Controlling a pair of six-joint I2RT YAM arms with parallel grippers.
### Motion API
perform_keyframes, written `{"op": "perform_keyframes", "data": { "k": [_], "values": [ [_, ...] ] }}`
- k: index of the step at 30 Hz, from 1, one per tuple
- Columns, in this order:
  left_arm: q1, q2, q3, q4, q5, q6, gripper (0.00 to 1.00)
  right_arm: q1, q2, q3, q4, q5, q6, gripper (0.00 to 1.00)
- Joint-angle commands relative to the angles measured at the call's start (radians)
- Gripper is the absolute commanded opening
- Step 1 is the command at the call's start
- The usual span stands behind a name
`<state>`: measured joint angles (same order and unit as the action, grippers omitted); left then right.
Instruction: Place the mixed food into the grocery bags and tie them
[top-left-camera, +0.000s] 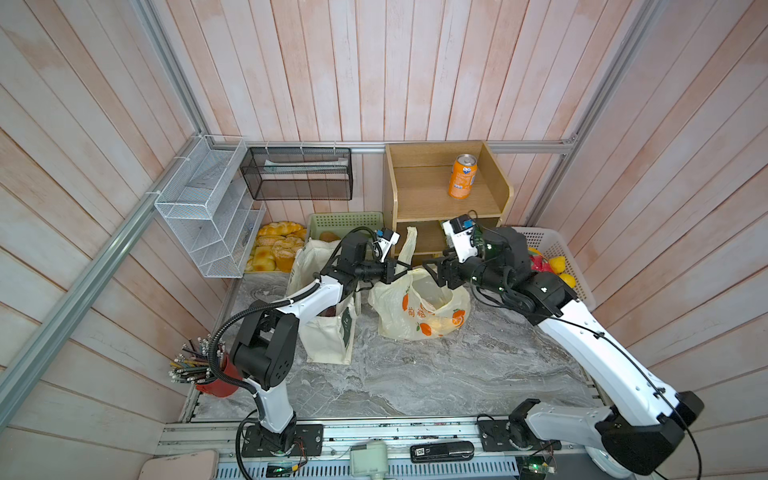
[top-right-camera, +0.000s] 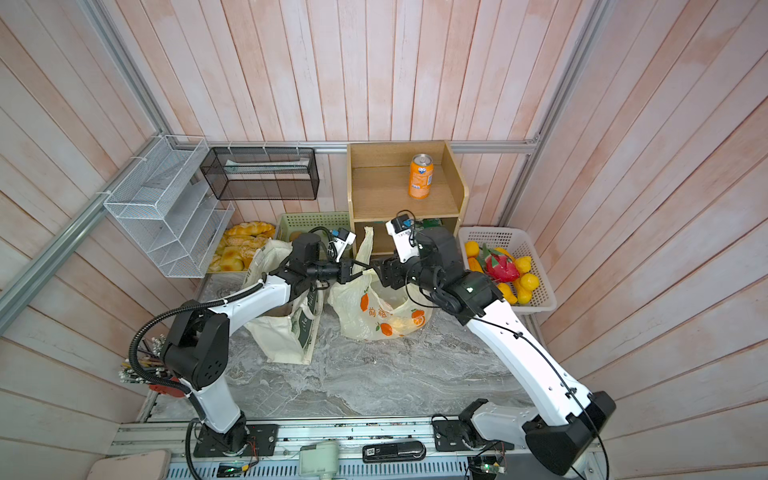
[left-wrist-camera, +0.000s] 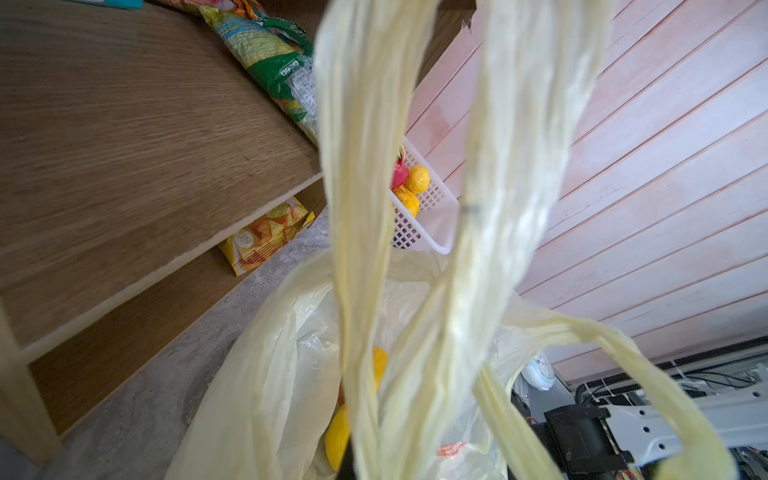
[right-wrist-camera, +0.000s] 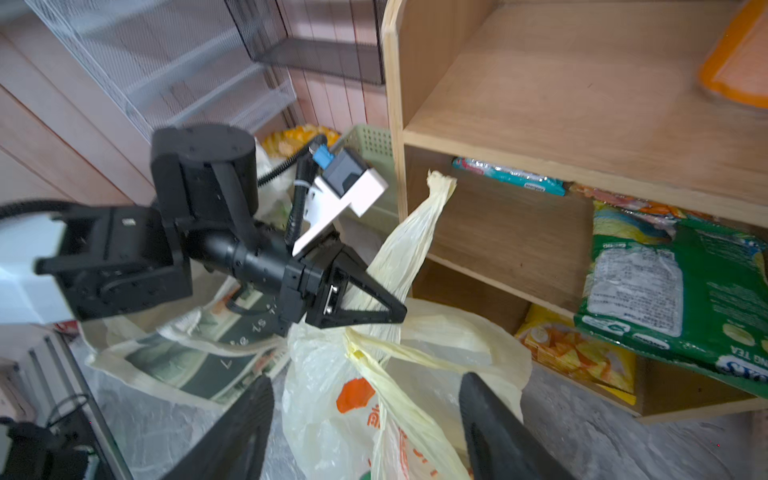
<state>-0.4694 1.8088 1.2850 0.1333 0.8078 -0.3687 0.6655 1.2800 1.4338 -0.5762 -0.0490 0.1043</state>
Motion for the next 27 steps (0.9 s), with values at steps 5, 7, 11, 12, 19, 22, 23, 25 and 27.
{"op": "perform_keyframes", "data": {
  "k": [5, 7, 11, 12, 19, 22, 23, 25, 27],
  "values": [
    [0.006, 0.002, 0.013, -0.005, 0.026, 0.017, 0.00, 0.073, 0.102, 0.101, -0.188, 0.257, -0.135, 0.74],
    [0.007, 0.001, 0.013, -0.005, 0.027, 0.018, 0.00, 0.087, 0.125, 0.114, -0.197, 0.270, -0.154, 0.74],
    [0.006, -0.001, 0.011, -0.004, 0.030, 0.020, 0.00, 0.091, 0.158, 0.117, -0.192, 0.273, -0.186, 0.74],
    [0.006, 0.000, 0.011, -0.005, 0.031, 0.020, 0.00, 0.091, 0.167, 0.118, -0.189, 0.278, -0.196, 0.74],
    [0.006, -0.003, 0.008, 0.003, 0.034, 0.014, 0.00, 0.091, 0.256, 0.182, -0.191, 0.275, -0.252, 0.68],
    [0.007, -0.002, 0.005, 0.010, 0.039, 0.008, 0.00, 0.091, 0.293, 0.223, -0.174, 0.269, -0.263, 0.49],
    [0.007, -0.003, 0.003, 0.013, 0.040, 0.005, 0.00, 0.091, 0.300, 0.231, -0.167, 0.263, -0.266, 0.39],
    [0.007, -0.006, -0.003, 0.022, 0.044, -0.001, 0.00, 0.079, 0.308, 0.240, -0.149, 0.244, -0.254, 0.10],
    [0.006, -0.012, -0.011, 0.030, 0.046, -0.011, 0.00, 0.049, 0.303, 0.246, -0.139, 0.216, -0.199, 0.00]
  ]
}}
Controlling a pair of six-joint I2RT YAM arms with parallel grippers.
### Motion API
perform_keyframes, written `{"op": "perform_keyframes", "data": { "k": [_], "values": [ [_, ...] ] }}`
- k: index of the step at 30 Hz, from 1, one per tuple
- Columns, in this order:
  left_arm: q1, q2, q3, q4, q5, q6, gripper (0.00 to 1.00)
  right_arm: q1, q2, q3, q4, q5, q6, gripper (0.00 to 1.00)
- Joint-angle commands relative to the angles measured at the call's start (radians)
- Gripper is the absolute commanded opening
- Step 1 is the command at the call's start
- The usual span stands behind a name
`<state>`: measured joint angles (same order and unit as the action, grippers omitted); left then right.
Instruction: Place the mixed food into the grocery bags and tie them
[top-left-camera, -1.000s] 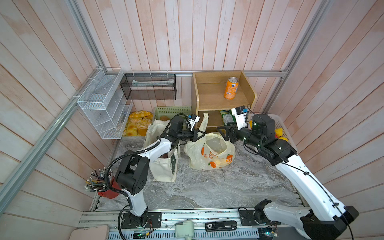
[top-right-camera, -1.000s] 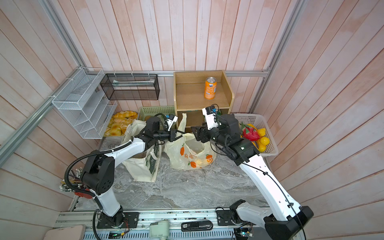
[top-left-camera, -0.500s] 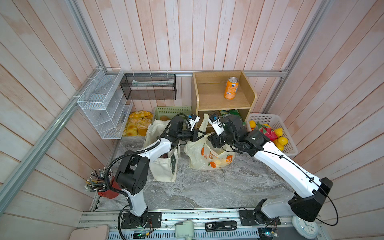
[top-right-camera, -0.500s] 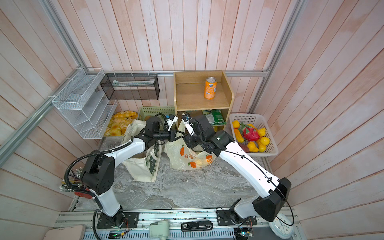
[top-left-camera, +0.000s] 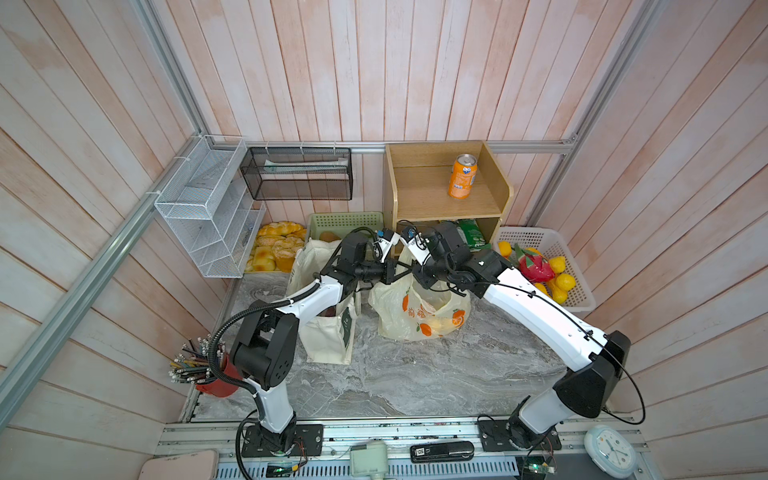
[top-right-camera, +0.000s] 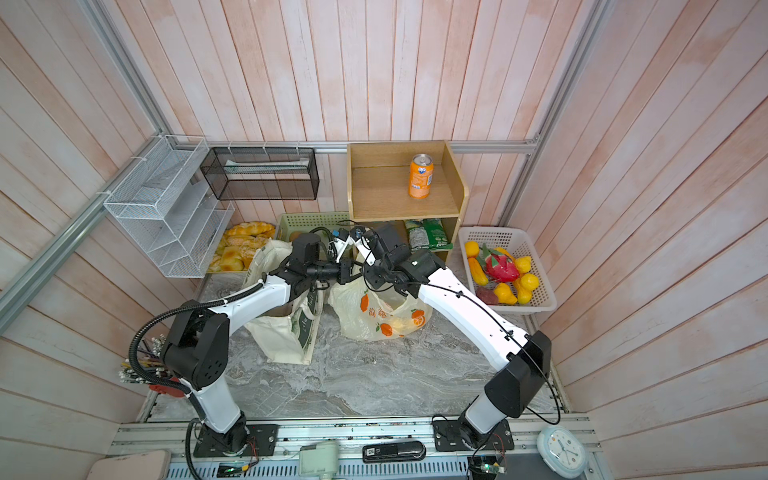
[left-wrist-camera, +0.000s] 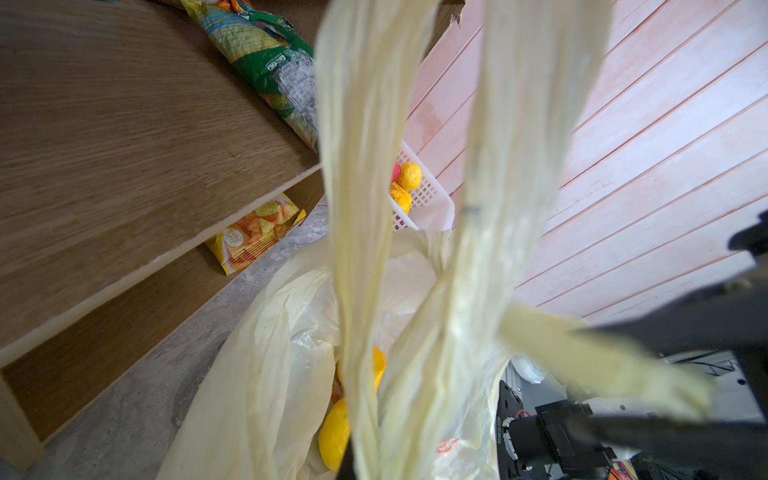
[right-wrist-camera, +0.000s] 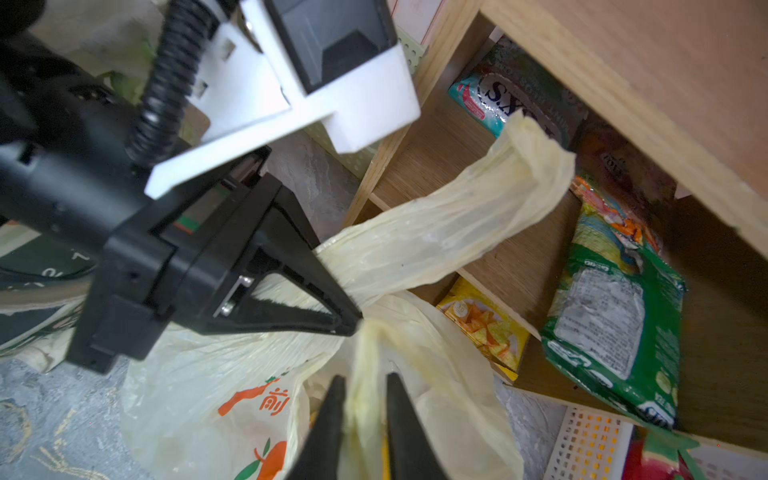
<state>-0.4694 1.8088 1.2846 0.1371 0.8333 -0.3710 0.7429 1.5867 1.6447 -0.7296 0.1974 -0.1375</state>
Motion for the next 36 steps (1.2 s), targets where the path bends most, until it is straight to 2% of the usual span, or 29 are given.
{"op": "perform_keyframes", "data": {
  "k": [1, 5, 8, 12, 13, 15, 18, 22, 29, 36],
  "values": [
    [0.005, -0.016, -0.016, 0.035, 0.024, -0.016, 0.00, -0.051, -0.020, 0.025, 0.029, -0.046, 0.086, 0.00],
    [0.003, -0.038, -0.037, 0.056, 0.027, -0.050, 0.00, -0.168, -0.183, -0.117, 0.176, -0.071, 0.338, 0.00],
    [-0.001, -0.048, -0.049, 0.083, 0.028, -0.077, 0.00, -0.279, -0.426, -0.368, 0.394, -0.075, 0.667, 0.00],
    [-0.001, -0.037, -0.035, 0.096, 0.033, -0.097, 0.00, -0.298, -0.797, -0.748, 0.676, 0.120, 1.124, 0.00],
    [0.000, -0.030, -0.027, 0.091, 0.033, -0.100, 0.00, -0.297, -0.857, -0.800, 0.693, 0.165, 1.212, 0.00],
    [-0.002, -0.017, -0.009, 0.081, 0.038, -0.097, 0.00, -0.297, -0.912, -0.845, 0.711, 0.216, 1.305, 0.00],
    [-0.003, 0.000, 0.010, 0.066, 0.039, -0.094, 0.00, -0.297, -0.892, -0.788, 0.650, 0.241, 1.312, 0.00],
    [-0.007, 0.010, 0.026, 0.058, 0.035, -0.092, 0.00, -0.289, -0.838, -0.739, 0.660, 0.208, 1.287, 0.00],
    [-0.021, 0.038, 0.079, 0.002, 0.029, -0.066, 0.00, -0.284, -0.721, -0.755, 0.685, 0.237, 1.280, 0.00],
    [-0.037, 0.079, 0.134, -0.070, 0.029, -0.025, 0.00, -0.293, -0.517, -0.708, 0.722, 0.200, 1.139, 0.00]
  ]
}}
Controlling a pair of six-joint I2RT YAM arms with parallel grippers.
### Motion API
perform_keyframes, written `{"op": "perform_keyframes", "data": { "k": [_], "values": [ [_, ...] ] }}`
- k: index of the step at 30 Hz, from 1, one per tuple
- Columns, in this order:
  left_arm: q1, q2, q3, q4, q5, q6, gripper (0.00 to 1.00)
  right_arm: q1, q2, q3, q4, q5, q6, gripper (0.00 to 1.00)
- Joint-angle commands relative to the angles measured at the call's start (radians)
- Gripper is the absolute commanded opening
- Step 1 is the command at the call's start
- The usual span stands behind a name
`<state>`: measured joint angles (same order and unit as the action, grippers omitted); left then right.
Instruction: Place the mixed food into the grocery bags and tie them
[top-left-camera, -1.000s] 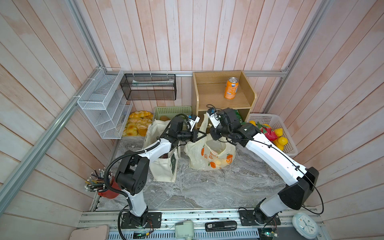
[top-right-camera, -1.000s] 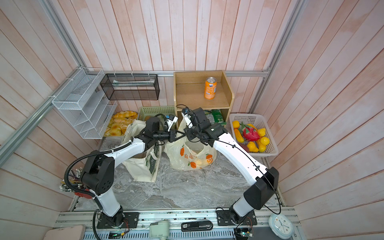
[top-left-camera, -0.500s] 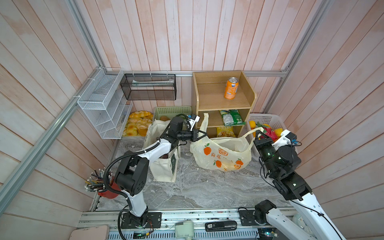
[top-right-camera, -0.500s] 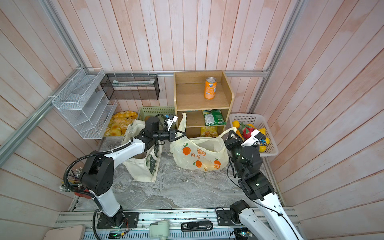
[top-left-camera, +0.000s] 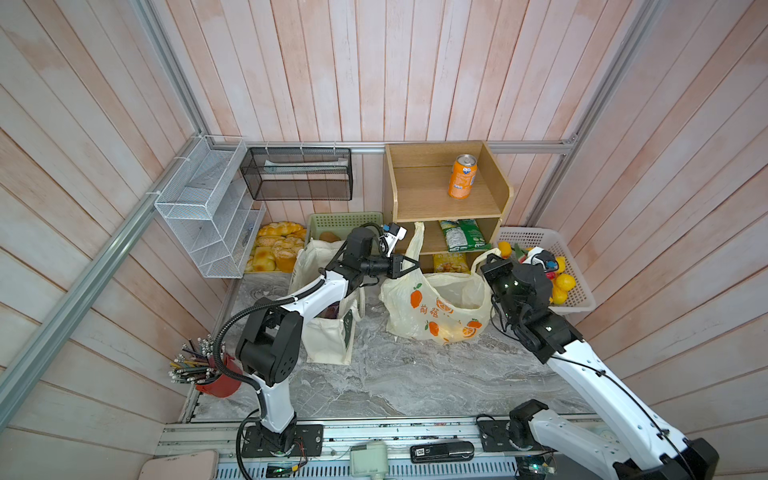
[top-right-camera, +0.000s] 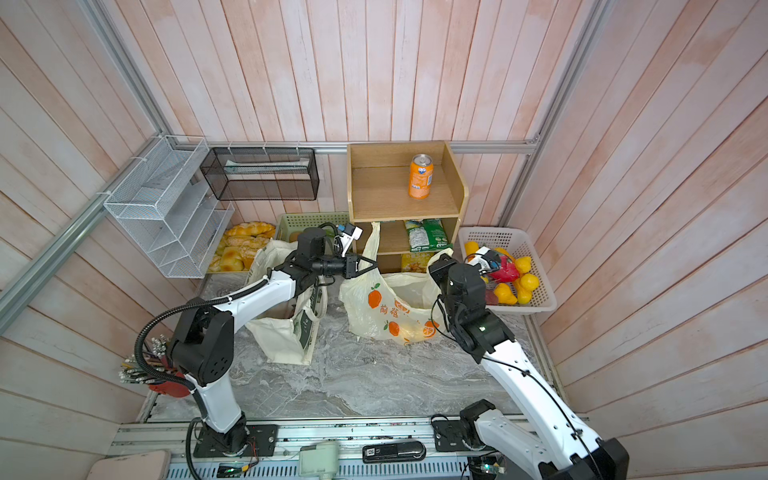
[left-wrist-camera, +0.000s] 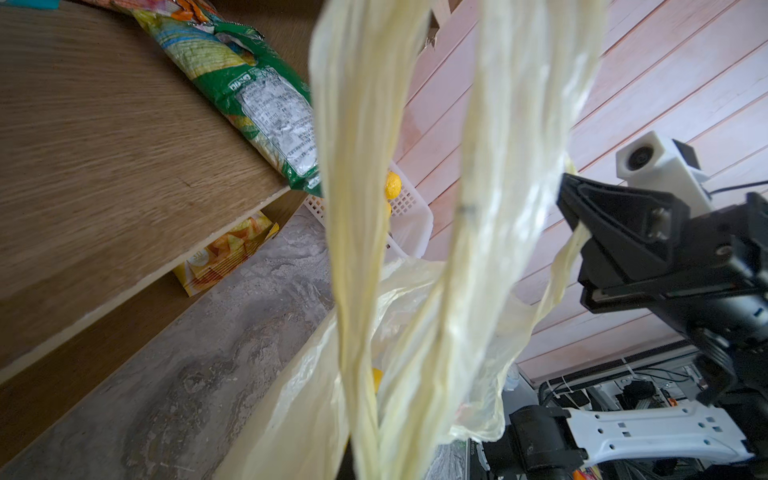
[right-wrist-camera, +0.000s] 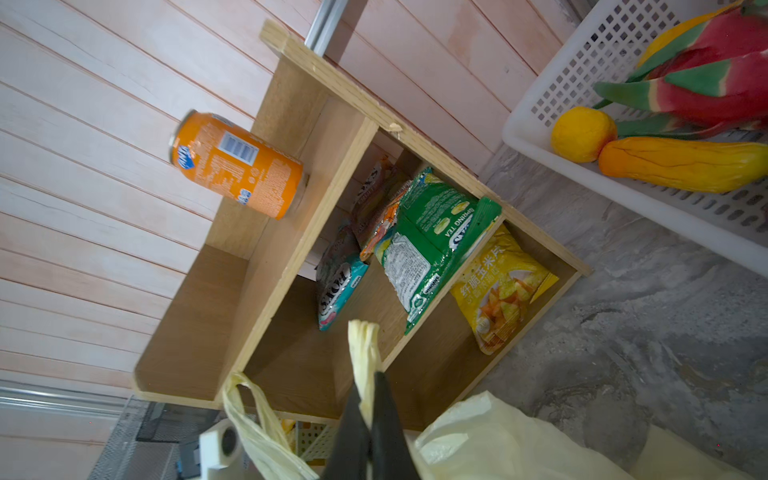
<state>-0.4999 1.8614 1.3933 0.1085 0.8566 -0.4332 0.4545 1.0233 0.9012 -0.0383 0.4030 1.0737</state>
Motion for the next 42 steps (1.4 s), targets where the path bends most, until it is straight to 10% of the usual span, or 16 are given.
{"op": "perform_keyframes", "data": {
  "k": [1, 11, 16, 22, 31, 42],
  "values": [
    [-0.008, 0.030, 0.028, -0.043, 0.005, 0.039, 0.00, -0.005, 0.071, 0.035, 0.037, -0.003, -0.077, 0.00],
    [-0.008, 0.055, 0.059, -0.108, 0.004, 0.087, 0.00, -0.074, 0.153, 0.028, 0.114, -0.212, -0.176, 0.01],
    [0.012, 0.060, 0.054, -0.098, 0.010, 0.084, 0.00, -0.173, 0.205, 0.144, 0.044, -0.633, -0.362, 0.54],
    [0.034, 0.084, 0.081, -0.106, 0.021, 0.092, 0.00, -0.186, 0.113, 0.171, -0.069, -0.751, -0.562, 0.75],
    [0.043, 0.115, 0.128, -0.153, 0.024, 0.129, 0.00, -0.392, -0.101, 0.044, -0.152, -0.839, -0.645, 0.77],
    [0.051, 0.110, 0.148, -0.185, 0.036, 0.152, 0.00, -0.408, -0.290, -0.151, -0.308, -0.821, -0.707, 0.70]
  ]
}}
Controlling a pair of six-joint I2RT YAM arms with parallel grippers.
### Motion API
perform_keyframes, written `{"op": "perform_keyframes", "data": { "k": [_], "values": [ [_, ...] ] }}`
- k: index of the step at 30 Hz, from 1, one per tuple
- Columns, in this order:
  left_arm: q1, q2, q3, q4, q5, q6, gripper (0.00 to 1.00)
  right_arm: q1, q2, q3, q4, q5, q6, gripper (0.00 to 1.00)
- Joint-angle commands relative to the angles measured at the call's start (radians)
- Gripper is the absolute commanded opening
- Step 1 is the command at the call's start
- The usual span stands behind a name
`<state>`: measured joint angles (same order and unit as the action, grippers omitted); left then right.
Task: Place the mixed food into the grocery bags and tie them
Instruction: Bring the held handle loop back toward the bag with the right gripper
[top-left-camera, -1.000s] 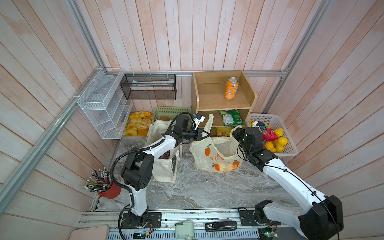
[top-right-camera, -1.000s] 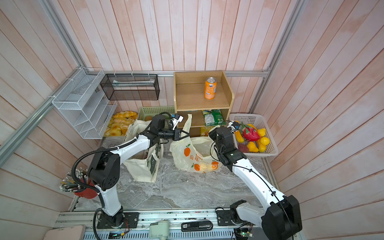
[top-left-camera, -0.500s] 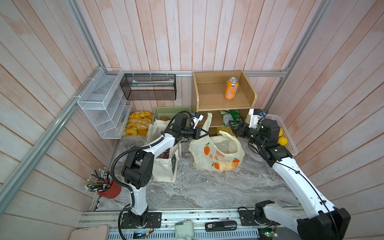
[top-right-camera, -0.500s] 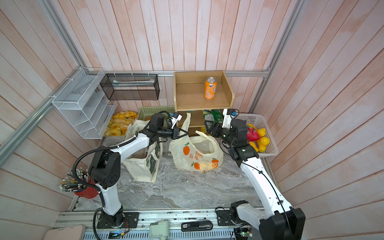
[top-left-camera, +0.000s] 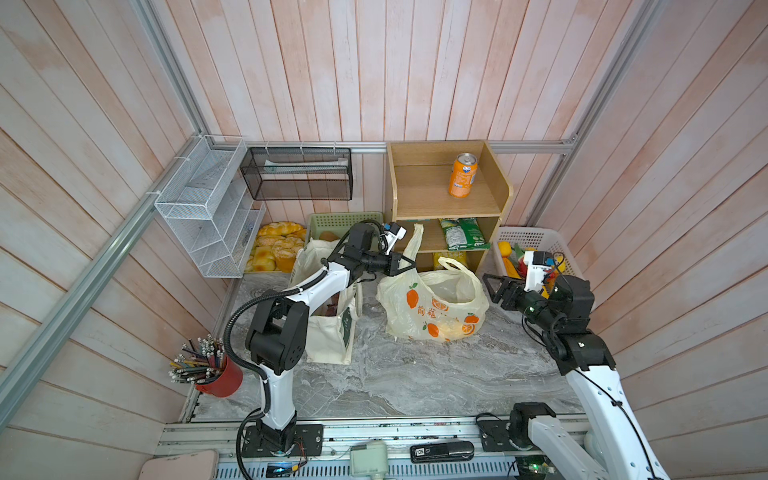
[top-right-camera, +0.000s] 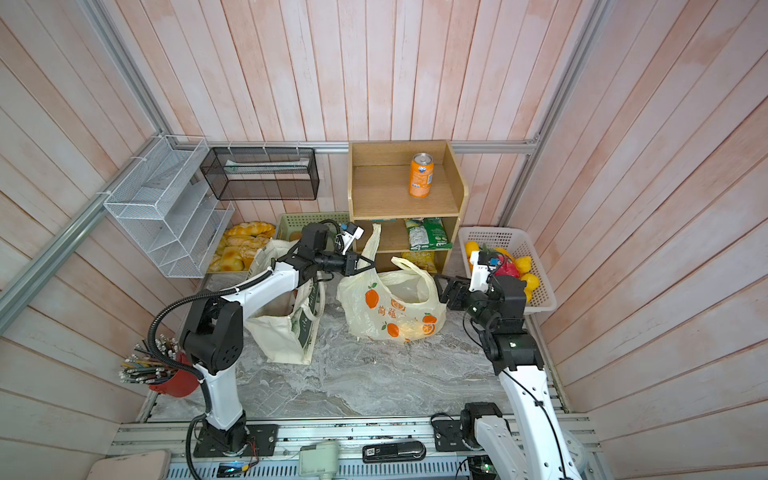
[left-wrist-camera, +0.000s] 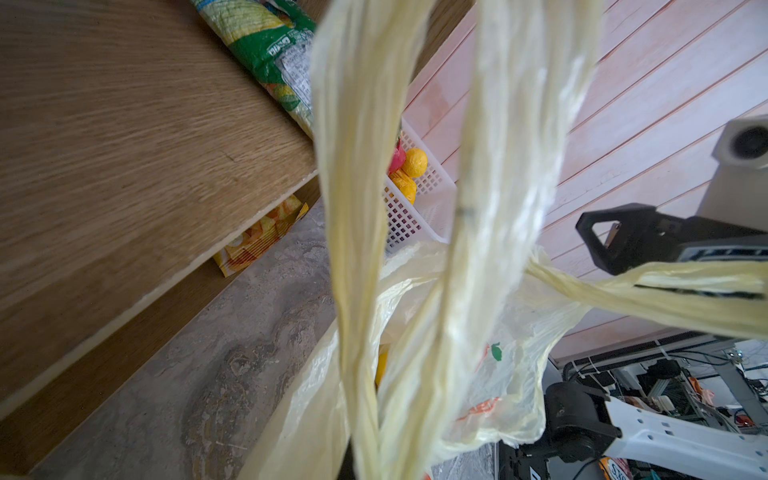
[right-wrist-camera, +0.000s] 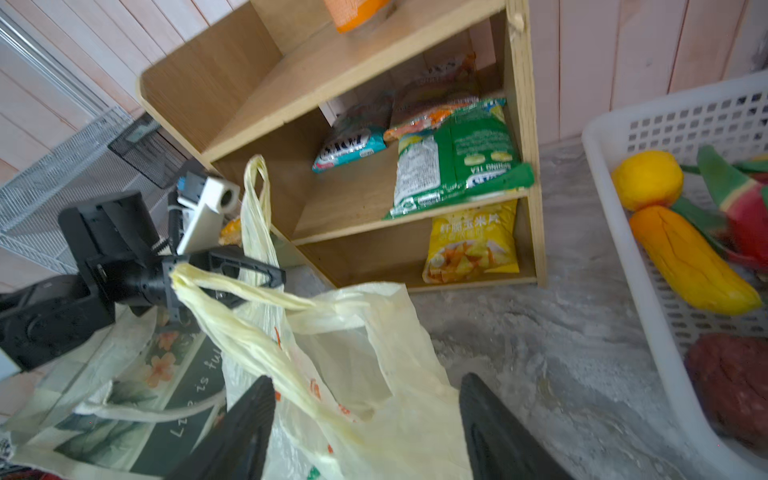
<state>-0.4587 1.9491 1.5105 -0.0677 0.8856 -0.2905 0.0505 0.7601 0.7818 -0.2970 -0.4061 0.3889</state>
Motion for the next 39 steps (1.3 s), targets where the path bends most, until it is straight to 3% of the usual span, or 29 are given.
{"op": "perform_keyframes", "data": {
  "k": [1, 10, 13, 21, 32, 39],
  "values": [
    [0.009, 0.022, 0.031, -0.009, 0.008, 0.008, 0.00, -0.004, -0.034, -0.047, -0.046, -0.020, -0.021, 0.69],
    [0.010, 0.018, 0.028, -0.008, 0.012, 0.010, 0.00, -0.005, -0.012, -0.104, 0.015, -0.062, -0.017, 0.54],
    [0.009, 0.019, 0.028, -0.004, 0.016, 0.007, 0.00, -0.003, 0.029, -0.110, 0.058, -0.089, -0.014, 0.53],
    [0.009, 0.027, 0.040, -0.003, 0.037, 0.005, 0.00, -0.003, 0.189, -0.080, 0.196, -0.106, -0.009, 0.72],
    [0.009, 0.021, 0.037, -0.005, 0.062, 0.009, 0.00, -0.003, 0.361, 0.007, 0.286, -0.131, -0.064, 0.76],
    [0.005, 0.017, 0.037, -0.009, 0.082, 0.017, 0.00, -0.002, 0.429, 0.023, 0.380, -0.251, -0.124, 0.78]
  ]
}}
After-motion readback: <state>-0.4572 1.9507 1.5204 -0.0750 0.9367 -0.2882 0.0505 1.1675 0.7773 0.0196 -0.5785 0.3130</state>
